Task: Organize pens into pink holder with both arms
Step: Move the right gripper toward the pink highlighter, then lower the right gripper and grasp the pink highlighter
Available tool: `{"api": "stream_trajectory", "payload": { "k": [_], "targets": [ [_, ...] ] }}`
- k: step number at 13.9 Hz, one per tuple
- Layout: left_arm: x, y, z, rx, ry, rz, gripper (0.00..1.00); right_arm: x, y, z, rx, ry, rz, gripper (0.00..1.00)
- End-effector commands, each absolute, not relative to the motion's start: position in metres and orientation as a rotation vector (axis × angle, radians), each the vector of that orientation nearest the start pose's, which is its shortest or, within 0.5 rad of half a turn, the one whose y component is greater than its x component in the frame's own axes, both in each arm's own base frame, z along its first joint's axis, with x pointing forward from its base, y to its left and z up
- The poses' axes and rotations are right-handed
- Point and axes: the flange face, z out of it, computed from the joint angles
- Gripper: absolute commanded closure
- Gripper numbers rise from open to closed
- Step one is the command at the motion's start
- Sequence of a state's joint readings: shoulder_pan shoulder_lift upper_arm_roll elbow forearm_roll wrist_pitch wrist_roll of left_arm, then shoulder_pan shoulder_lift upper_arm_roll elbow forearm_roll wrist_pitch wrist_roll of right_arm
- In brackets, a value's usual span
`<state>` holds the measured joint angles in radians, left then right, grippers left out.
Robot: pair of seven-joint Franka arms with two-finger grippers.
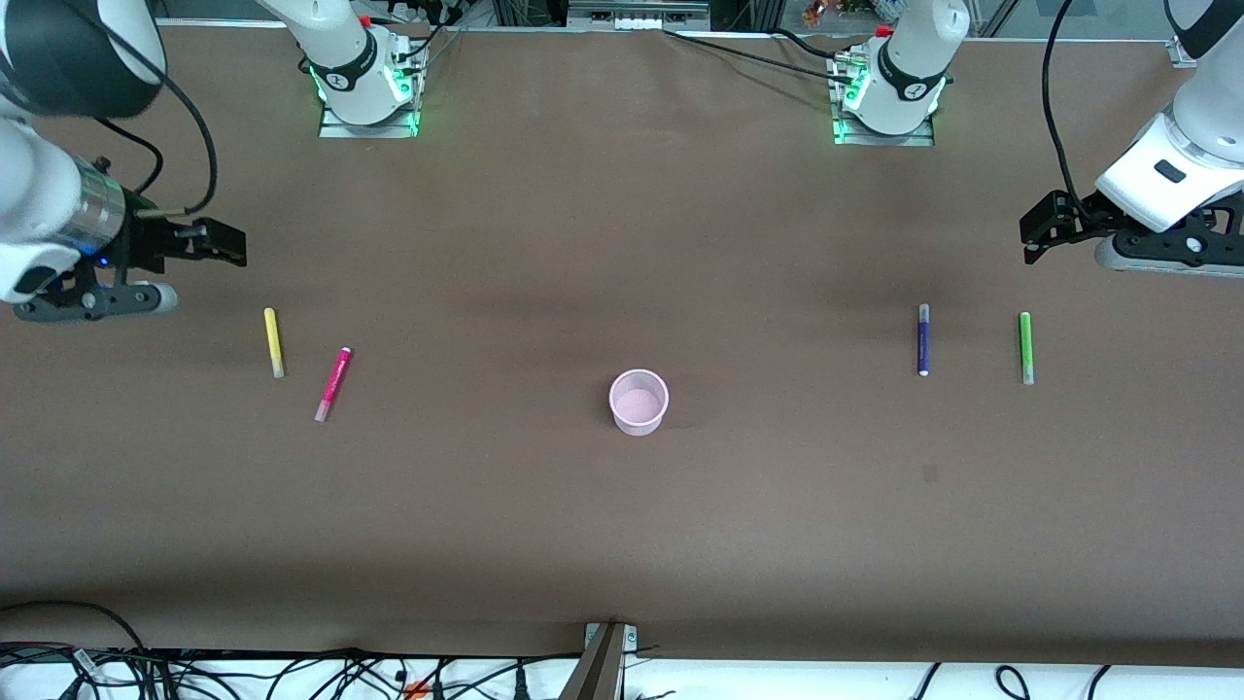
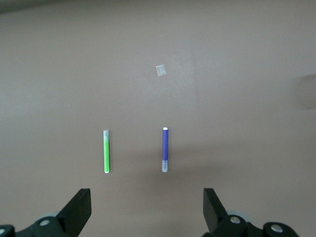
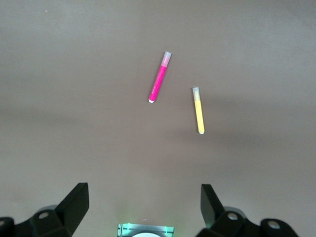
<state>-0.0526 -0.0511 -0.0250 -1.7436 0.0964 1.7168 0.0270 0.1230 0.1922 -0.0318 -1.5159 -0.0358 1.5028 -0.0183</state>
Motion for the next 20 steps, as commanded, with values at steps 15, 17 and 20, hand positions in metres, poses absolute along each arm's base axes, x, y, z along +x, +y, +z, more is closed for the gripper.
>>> {"api": "stream_trajectory", "payload": {
  "k": [15,17,20],
  "targets": [
    [0.549,-0.035,0.588,-3.056,0.183,-0.021,0.0,0.558,0.039,0.228,-3.148,0.144,0.146,0.05],
    [0.55,-0.035,0.577,-3.05,0.169,0.043,0.0,0.556,0.038,0.219,-3.149,0.127,0.155,0.13],
    [0.549,-0.029,0.576,-3.052,0.156,0.056,0.0,0.558,0.038,0.208,-3.15,0.13,0.136,0.2]
  ]
}}
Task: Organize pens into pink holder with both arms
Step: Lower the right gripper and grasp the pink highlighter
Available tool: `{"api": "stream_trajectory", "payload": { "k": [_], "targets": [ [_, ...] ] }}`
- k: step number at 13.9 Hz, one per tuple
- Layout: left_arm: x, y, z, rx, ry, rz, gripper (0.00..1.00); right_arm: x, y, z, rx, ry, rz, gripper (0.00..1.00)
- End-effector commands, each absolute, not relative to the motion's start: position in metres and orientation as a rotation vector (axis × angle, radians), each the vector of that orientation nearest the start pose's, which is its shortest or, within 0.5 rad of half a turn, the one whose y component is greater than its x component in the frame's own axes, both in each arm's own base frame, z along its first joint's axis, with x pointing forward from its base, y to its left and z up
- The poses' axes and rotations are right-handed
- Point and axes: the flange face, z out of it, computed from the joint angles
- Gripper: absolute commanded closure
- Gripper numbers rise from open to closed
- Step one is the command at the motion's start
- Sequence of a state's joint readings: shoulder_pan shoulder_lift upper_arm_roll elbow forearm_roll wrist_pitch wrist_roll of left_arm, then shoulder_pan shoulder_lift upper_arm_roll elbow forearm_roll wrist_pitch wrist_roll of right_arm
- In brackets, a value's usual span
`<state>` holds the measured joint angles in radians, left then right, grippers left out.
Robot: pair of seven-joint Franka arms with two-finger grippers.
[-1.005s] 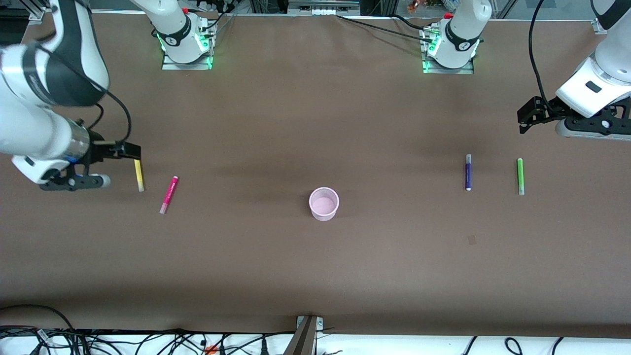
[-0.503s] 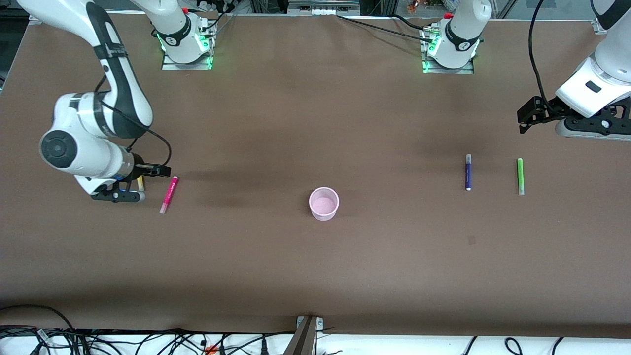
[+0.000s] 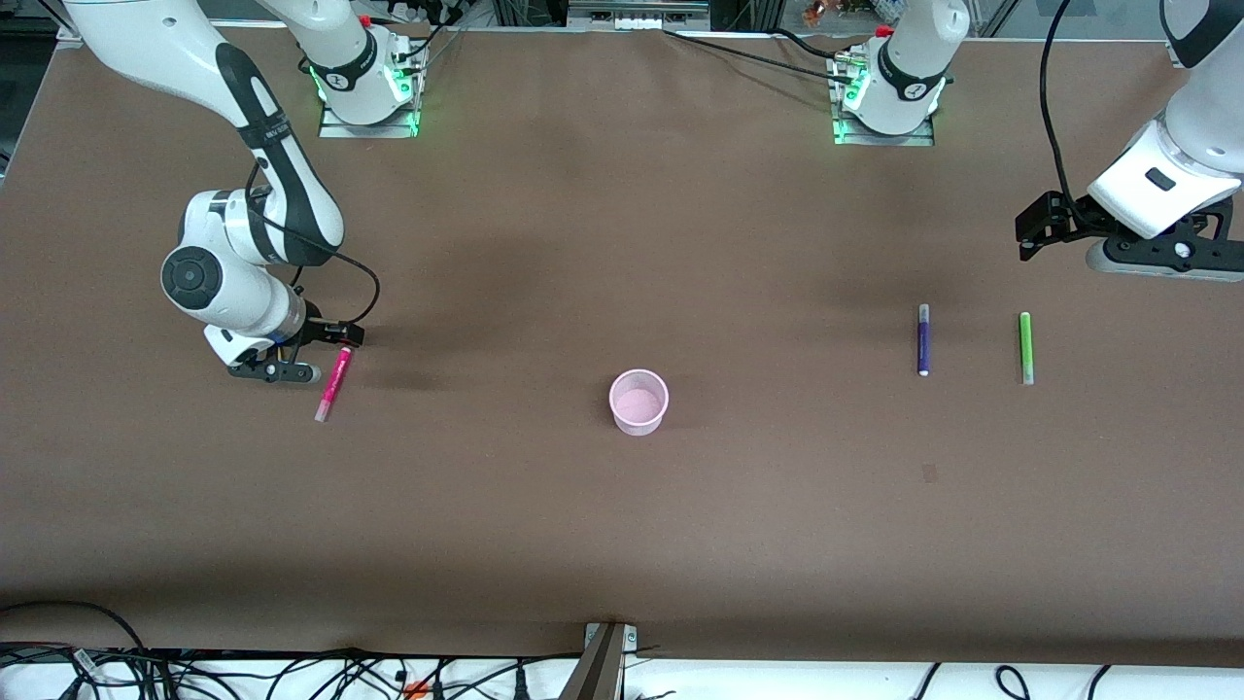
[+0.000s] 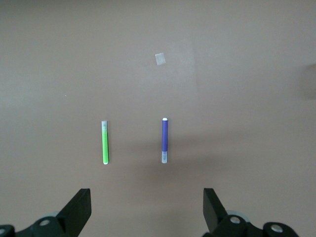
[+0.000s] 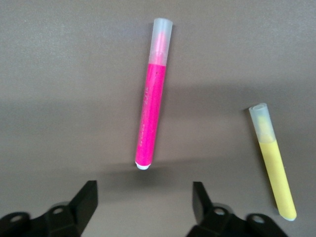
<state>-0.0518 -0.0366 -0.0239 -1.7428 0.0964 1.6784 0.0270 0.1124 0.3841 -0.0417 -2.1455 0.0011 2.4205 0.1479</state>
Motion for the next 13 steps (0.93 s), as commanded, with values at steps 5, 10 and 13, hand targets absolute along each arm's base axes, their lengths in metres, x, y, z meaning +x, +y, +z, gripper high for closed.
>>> {"api": "stream_trajectory", "payload": {
  "k": [5,10,13],
  "targets": [
    [0.549,-0.015,0.575,-3.057,0.13,0.065,0.0,0.564,0.03,0.183,-3.15,0.143,0.061,0.29],
    [0.568,0.015,0.523,-3.057,0.063,0.216,0.0,0.564,0.029,0.181,-3.15,0.148,0.068,0.85],
    [0.586,0.019,0.454,-3.031,0.068,0.412,0.0,0.564,0.031,0.183,-3.15,0.141,0.075,1.0]
  ]
}}
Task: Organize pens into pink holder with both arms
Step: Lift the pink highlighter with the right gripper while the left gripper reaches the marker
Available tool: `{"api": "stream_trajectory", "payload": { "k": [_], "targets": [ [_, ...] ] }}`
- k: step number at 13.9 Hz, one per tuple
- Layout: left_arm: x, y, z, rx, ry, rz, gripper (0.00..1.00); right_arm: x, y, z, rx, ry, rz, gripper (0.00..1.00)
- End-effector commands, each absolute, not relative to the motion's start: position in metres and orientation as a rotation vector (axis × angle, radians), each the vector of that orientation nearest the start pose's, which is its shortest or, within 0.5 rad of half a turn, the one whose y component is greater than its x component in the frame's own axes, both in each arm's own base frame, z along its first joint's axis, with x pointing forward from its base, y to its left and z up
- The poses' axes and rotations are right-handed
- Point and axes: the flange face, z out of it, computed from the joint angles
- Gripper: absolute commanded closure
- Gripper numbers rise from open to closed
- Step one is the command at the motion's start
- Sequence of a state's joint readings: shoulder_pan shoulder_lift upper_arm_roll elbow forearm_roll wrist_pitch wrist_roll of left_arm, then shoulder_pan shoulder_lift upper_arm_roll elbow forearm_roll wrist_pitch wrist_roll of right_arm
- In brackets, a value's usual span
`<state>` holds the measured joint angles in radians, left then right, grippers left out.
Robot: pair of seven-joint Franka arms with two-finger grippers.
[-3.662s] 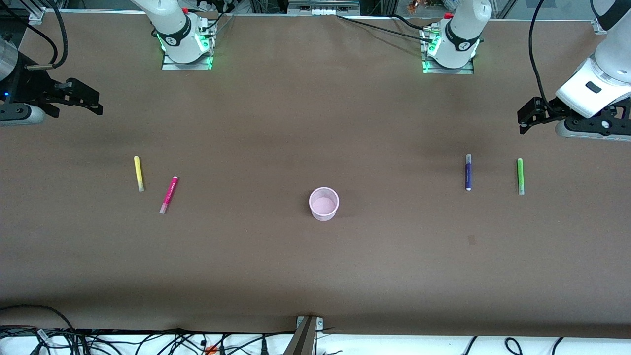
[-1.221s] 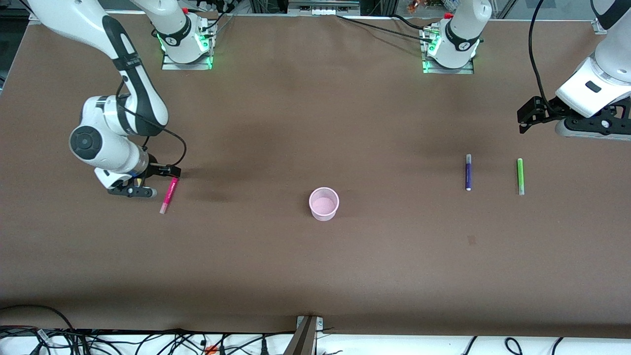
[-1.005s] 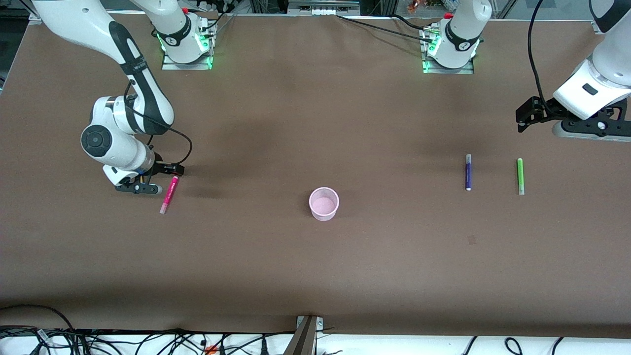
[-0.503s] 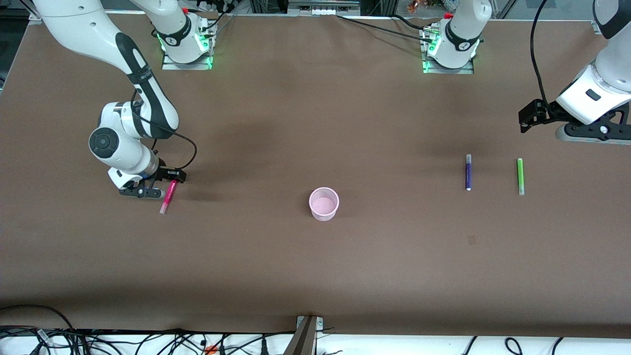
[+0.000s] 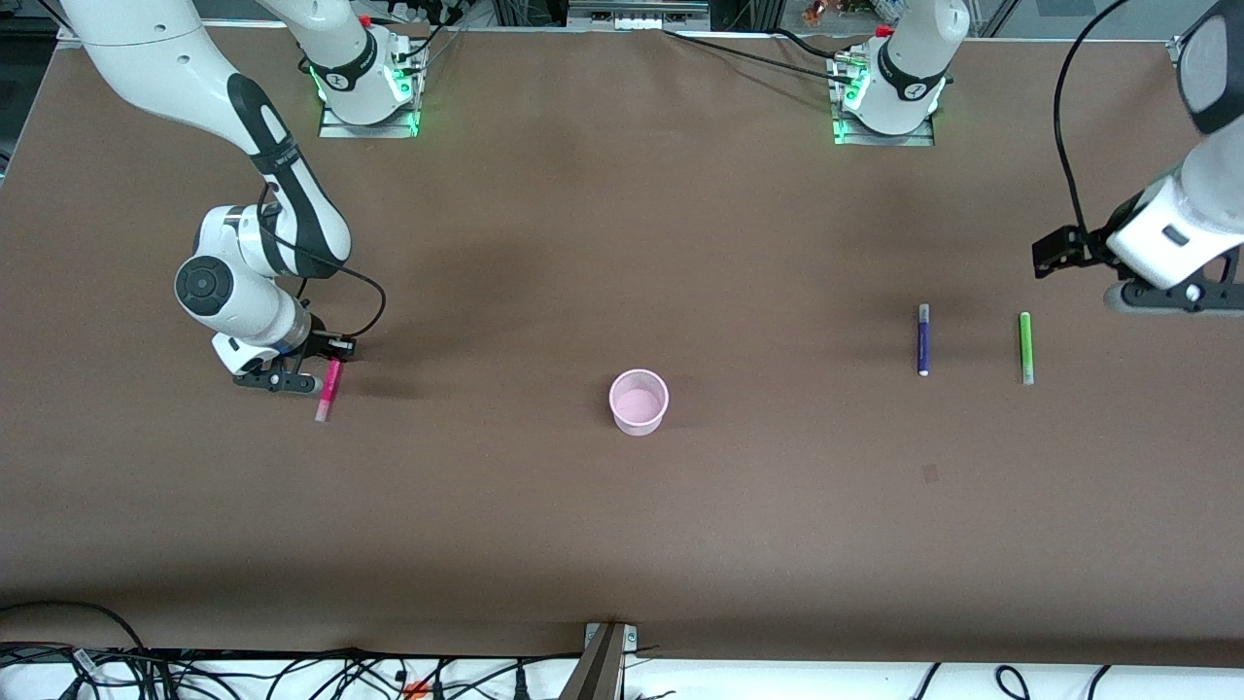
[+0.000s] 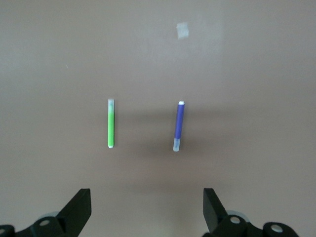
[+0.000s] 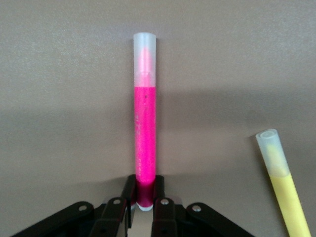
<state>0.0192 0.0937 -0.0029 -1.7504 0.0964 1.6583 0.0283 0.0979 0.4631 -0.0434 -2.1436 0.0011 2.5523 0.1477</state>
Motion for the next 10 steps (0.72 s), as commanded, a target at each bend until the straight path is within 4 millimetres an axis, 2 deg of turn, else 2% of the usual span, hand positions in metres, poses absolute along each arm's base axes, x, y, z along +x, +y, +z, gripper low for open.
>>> {"api": "stream_trajectory", "payload": {
  "k": [1,2,4,7,9,10],
  "targets": [
    [0.589,0.018,0.434,-3.021,0.074,0.466,0.0,0.564,0.032,0.185,-3.149,0.141,0.076,1.0],
    [0.592,0.015,0.413,-3.014,0.086,0.521,0.0,0.564,0.033,0.188,-3.148,0.139,0.104,1.0],
    [0.597,0.006,0.373,-2.999,0.114,0.608,0.0,0.575,0.039,0.211,-3.1,0.219,0.21,1.0],
    [0.606,0.003,0.318,-2.996,0.153,0.623,0.0,0.6,0.067,0.255,-2.89,0.386,0.417,1.0],
    [0.615,0.003,0.286,-3.016,0.281,0.585,0.0,0.611,0.087,0.273,-2.798,0.528,0.483,1.0],
    [0.617,0.007,0.271,-3.024,0.333,0.564,0.0,0.611,0.112,0.281,-2.745,0.598,0.533,1.0]
  ]
}}
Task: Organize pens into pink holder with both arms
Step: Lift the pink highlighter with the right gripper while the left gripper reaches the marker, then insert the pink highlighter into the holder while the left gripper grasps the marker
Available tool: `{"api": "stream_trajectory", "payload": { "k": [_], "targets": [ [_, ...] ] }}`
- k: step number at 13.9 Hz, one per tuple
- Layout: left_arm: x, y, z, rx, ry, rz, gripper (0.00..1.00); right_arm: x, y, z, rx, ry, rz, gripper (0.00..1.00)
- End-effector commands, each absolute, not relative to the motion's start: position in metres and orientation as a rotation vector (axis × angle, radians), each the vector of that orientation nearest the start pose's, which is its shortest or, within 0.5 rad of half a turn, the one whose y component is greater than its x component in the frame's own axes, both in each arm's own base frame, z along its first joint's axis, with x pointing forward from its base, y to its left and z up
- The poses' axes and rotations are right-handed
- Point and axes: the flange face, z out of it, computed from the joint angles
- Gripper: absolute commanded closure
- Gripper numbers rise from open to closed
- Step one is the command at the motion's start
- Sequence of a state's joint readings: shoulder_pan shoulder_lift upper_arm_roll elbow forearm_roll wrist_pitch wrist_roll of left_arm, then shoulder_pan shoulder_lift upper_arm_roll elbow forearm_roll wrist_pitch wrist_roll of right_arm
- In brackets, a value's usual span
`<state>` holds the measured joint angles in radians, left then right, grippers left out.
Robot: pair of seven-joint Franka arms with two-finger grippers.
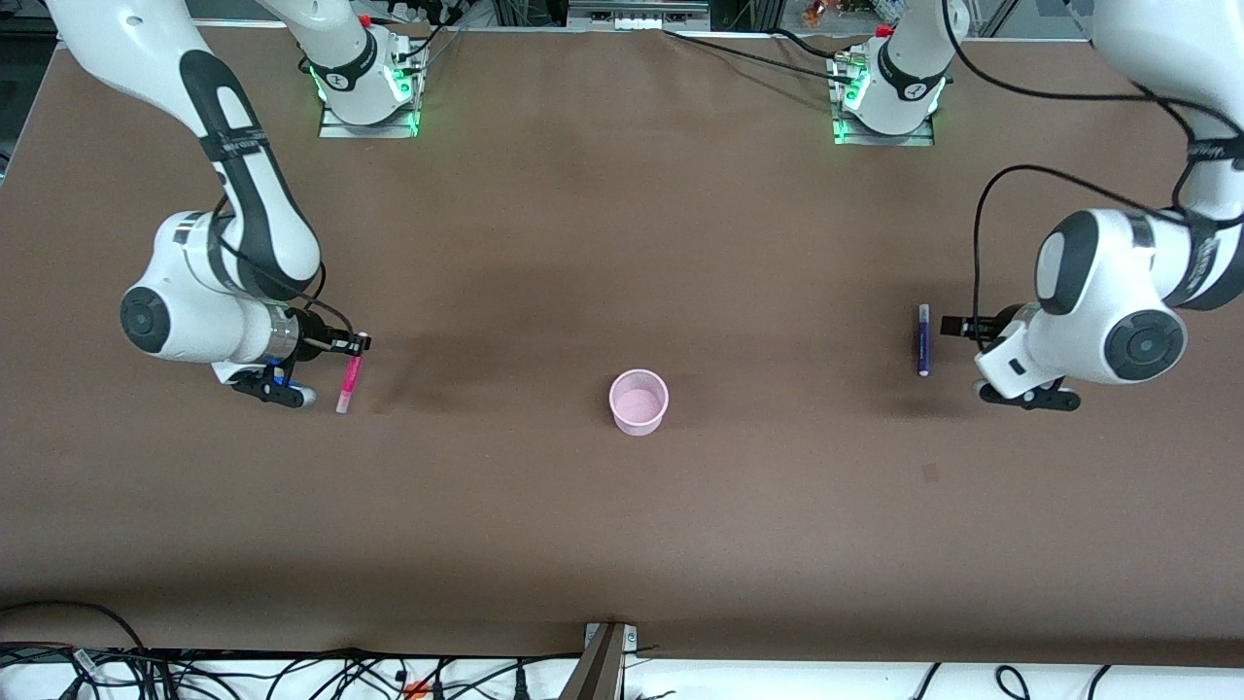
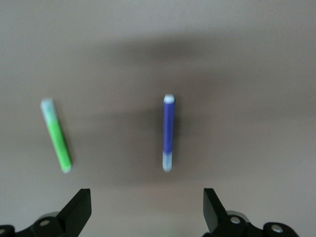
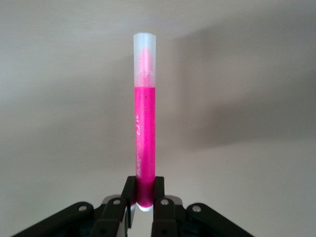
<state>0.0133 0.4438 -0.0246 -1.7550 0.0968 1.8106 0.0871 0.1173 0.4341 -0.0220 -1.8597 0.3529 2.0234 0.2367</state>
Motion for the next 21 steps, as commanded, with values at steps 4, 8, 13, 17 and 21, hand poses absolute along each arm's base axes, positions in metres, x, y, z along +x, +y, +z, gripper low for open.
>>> {"api": "stream_trajectory", "payload": {
  "k": [4,8,13,17,21],
  "targets": [
    [0.613,0.006,0.234,-3.036,0.433,0.49,0.0,0.621,0.192,0.303,-2.377,0.978,0.704,1.0],
    [0.595,-0.001,0.191,-3.056,0.47,0.48,0.0,0.638,0.254,0.295,-1.957,1.213,0.912,1.0],
    [0.583,-0.007,0.17,-3.056,0.494,0.473,0.39,0.642,0.336,0.299,-1.484,1.352,1.039,1.0],
    [0.582,0.0,0.16,-3.055,0.568,0.493,0.93,0.622,0.406,0.305,-1.331,1.389,1.052,1.0],
    [0.582,-0.002,0.161,-3.053,0.582,0.493,1.0,0.62,0.428,0.292,-1.344,1.408,1.015,1.0]
  ]
}}
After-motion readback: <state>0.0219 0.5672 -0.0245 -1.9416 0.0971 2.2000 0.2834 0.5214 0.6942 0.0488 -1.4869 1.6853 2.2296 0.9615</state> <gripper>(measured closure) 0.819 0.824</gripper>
